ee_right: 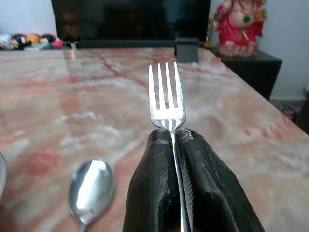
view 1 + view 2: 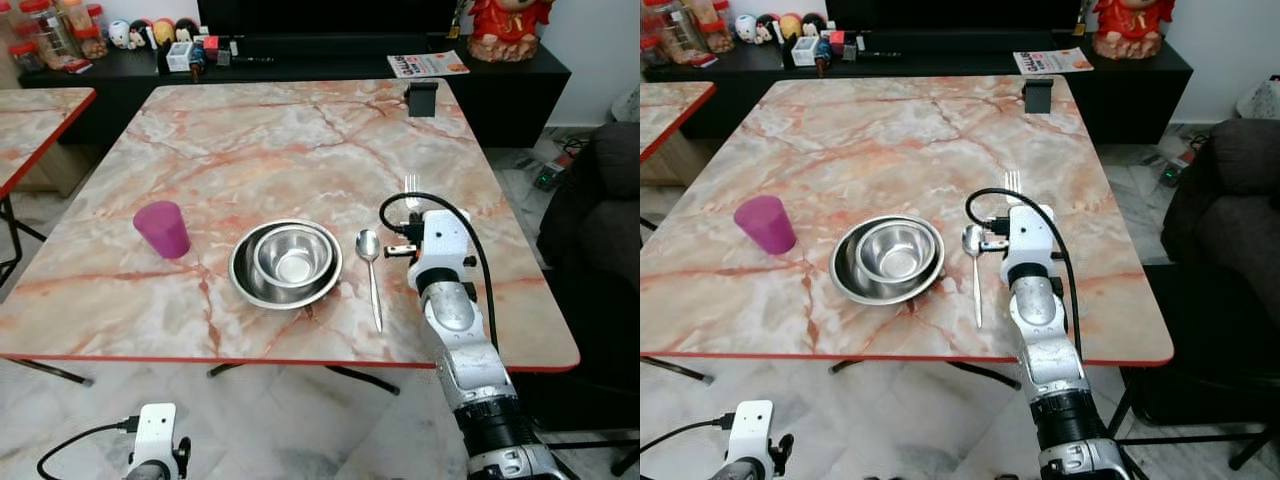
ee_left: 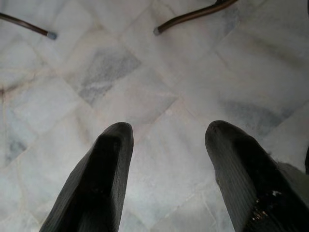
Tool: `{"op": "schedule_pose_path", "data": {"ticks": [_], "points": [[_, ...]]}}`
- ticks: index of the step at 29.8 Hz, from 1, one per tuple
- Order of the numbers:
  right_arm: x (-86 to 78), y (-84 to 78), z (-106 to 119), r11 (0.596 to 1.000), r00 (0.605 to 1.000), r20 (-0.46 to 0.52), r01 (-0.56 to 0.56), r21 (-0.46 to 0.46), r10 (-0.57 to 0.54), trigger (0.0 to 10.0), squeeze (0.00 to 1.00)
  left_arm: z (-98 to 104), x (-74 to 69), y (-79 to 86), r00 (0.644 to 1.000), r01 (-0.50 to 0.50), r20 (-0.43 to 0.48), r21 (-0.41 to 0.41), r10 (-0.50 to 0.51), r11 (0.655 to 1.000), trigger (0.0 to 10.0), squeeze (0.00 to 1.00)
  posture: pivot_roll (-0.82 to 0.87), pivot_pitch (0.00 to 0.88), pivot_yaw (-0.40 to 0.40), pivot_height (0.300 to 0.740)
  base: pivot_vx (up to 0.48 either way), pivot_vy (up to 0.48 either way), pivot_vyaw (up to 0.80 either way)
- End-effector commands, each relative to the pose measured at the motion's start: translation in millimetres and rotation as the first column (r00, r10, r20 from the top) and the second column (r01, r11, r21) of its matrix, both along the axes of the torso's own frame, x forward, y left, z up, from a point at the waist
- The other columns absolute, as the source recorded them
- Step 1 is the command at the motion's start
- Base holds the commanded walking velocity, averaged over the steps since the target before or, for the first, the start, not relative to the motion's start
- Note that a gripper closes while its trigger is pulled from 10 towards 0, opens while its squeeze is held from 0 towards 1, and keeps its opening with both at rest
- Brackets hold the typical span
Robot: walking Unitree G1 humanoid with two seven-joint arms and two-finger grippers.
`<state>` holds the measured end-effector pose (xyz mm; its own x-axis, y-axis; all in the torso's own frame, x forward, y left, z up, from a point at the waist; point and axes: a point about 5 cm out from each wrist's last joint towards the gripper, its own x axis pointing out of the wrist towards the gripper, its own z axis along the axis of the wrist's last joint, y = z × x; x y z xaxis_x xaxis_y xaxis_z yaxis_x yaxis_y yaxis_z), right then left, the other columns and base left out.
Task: Setting the table
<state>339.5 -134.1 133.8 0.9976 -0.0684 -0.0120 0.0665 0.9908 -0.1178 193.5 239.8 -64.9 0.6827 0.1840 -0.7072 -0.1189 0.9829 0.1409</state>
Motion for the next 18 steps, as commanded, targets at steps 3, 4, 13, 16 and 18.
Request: {"op": "schedule_pose_path", "data": {"ticks": [3,4,13,16,18], "points": [[-2.6,-3.0,-18.3,1.000,0.996,-0.085,0.021,-0.003,-0.021,10.0,0.00,-2.5,-8.9,8.7,0.999,-0.005,-0.034,0.013,0.006,1.000,10.0,0.00,0.02,0.172,0.057,0.740,0.000,0.000,0.00],[-3.5,-2.0,-22.2,1.000,0.995,-0.100,0.016,0.003,-0.015,10.0,0.00,-2.5,-9.4,9.6,0.999,-0.007,-0.035,0.014,0.007,1.000,10.0,0.00,0.02,0.172,0.059,0.740,0.000,0.000,0.00],[-6.4,-0.2,-38.1,1.000,0.987,-0.163,0.014,0.006,-0.013,10.0,0.00,-2.5,-9.4,9.8,0.999,-0.007,-0.037,0.015,0.008,1.000,10.0,0.00,0.03,0.171,0.059,0.740,0.000,0.000,0.00],[-6.1,0.6,-41.2,1.000,0.985,-0.174,0.004,0.002,-0.004,10.0,0.00,-2.4,-7.8,7.7,0.999,-0.005,-0.035,0.012,0.005,1.000,10.0,0.00,0.03,0.169,0.055,0.740,0.000,0.000,0.00],[-5.9,1.2,-41.9,1.000,0.984,-0.176,-0.002,0.003,0.002,10.0,0.00,-2.3,-7.1,6.7,0.999,-0.004,-0.033,0.011,0.004,1.000,10.0,0.00,0.03,0.166,0.053,0.740,0.000,0.000,0.00]]}}
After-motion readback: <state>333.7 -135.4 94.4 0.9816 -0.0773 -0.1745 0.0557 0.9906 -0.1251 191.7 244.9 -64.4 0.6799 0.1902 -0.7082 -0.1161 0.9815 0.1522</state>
